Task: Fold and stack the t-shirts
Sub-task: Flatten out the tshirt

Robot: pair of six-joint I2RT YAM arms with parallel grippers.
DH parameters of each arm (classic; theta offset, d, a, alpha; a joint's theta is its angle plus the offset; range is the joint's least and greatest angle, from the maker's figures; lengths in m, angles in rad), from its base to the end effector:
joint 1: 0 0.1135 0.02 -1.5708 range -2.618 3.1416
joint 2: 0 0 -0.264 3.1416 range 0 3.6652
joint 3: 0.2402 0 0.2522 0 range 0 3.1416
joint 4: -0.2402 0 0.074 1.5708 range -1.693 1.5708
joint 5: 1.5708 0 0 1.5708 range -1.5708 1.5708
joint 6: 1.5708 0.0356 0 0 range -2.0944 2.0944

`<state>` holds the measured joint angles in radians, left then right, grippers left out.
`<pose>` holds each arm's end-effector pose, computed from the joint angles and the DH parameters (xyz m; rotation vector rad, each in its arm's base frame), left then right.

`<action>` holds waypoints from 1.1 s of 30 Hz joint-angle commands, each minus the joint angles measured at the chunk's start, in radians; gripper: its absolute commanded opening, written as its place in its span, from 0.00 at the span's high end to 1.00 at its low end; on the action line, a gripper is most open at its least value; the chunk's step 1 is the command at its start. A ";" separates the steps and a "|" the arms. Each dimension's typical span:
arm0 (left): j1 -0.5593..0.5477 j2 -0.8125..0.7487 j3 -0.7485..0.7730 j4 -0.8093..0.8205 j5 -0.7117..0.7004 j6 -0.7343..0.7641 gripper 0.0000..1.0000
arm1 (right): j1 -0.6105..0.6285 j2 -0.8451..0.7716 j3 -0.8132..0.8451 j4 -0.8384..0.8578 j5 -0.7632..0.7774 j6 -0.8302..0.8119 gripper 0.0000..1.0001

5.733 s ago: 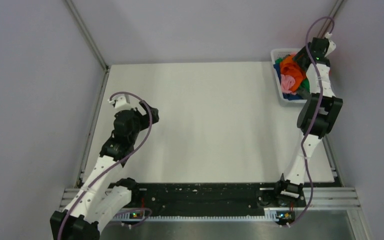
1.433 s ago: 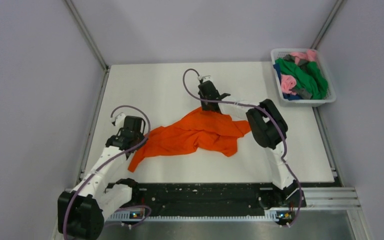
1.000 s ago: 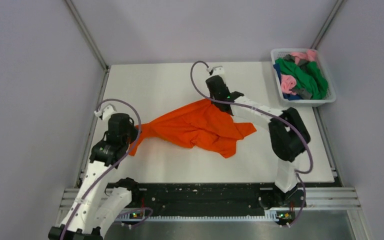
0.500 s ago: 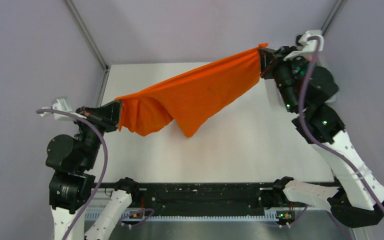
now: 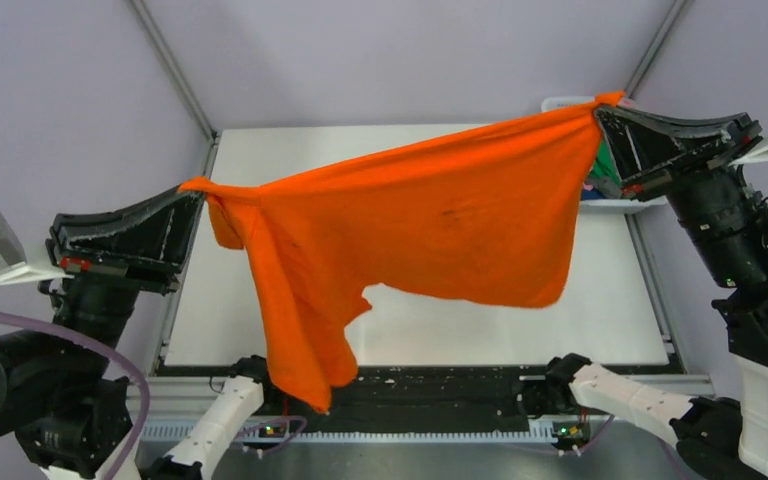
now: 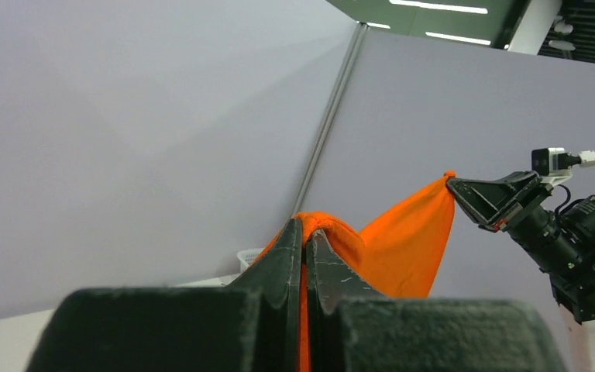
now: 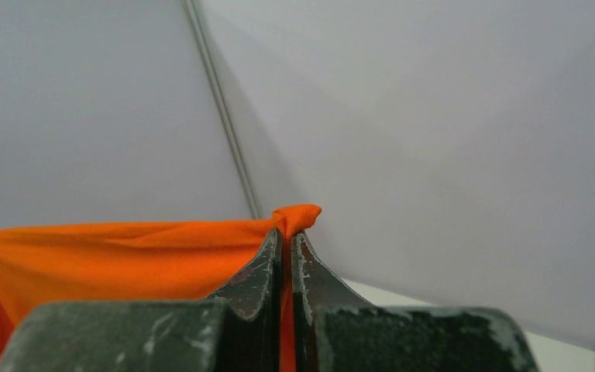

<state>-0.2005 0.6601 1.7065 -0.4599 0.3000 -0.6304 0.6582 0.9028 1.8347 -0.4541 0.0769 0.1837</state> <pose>-0.0294 -0.0048 0.5772 0.0630 1.0515 -0.9034 0.0425 0.0294 0.6035 -0.1942 1.1044 0.7125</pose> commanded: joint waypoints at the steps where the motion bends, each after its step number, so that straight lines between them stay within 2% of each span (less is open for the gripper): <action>1: 0.010 0.158 0.062 0.004 0.032 0.068 1.00 | -0.003 0.013 -0.016 -0.045 0.096 0.000 1.00; 7: 0.010 0.330 -0.020 -0.011 -0.165 0.164 1.00 | -0.003 0.043 -0.195 0.017 0.445 -0.042 1.00; 12: 0.009 0.622 -0.091 -0.010 -0.254 0.231 1.00 | -0.034 0.169 -0.395 0.112 0.604 -0.073 1.00; 14: 0.009 0.765 -0.108 0.023 -0.326 0.266 0.99 | -0.130 0.234 -0.481 0.139 0.532 -0.004 1.00; 16: 0.010 0.935 -0.072 0.033 -0.401 0.295 0.96 | -0.285 0.308 -0.566 0.215 0.312 0.054 1.00; 18: 0.009 1.120 0.025 0.017 -0.398 0.324 0.94 | -0.360 0.415 -0.626 0.333 0.181 0.062 1.00; 20: 0.009 1.303 0.154 -0.006 -0.371 0.330 0.82 | -0.403 0.547 -0.625 0.415 0.124 0.063 1.00; 22: 0.009 1.455 0.295 -0.033 -0.346 0.319 0.60 | -0.439 0.691 -0.570 0.478 0.102 0.069 1.00; 23: 0.009 1.509 0.361 -0.049 -0.325 0.311 0.46 | -0.455 0.763 -0.529 0.489 0.108 0.075 0.88; 24: 0.009 1.555 0.412 -0.055 -0.308 0.307 0.20 | -0.468 0.823 -0.480 0.487 0.123 0.084 0.74; 25: 0.008 1.585 0.455 -0.058 -0.306 0.302 0.03 | -0.480 0.879 -0.431 0.470 0.127 0.098 0.61; 26: 0.007 1.599 0.477 -0.056 -0.305 0.293 0.01 | -0.486 0.922 -0.377 0.440 0.110 0.106 0.49; 27: 0.008 1.599 0.484 -0.052 -0.282 0.287 0.01 | -0.489 0.954 -0.335 0.395 0.096 0.104 0.17; 28: 0.007 1.585 0.474 -0.047 -0.271 0.283 0.01 | -0.489 0.972 -0.309 0.370 0.074 0.098 0.03; 30: 0.006 1.541 0.430 -0.033 -0.255 0.274 0.01 | -0.487 0.965 -0.311 0.342 0.039 0.091 0.01; 33: 0.002 1.450 0.313 -0.023 -0.255 0.255 0.01 | -0.488 0.879 -0.418 0.351 0.022 0.122 0.01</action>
<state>-0.1970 2.2978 2.0850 -0.5377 0.0166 -0.3470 0.1665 1.9034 1.4475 -0.1268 0.1612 0.2714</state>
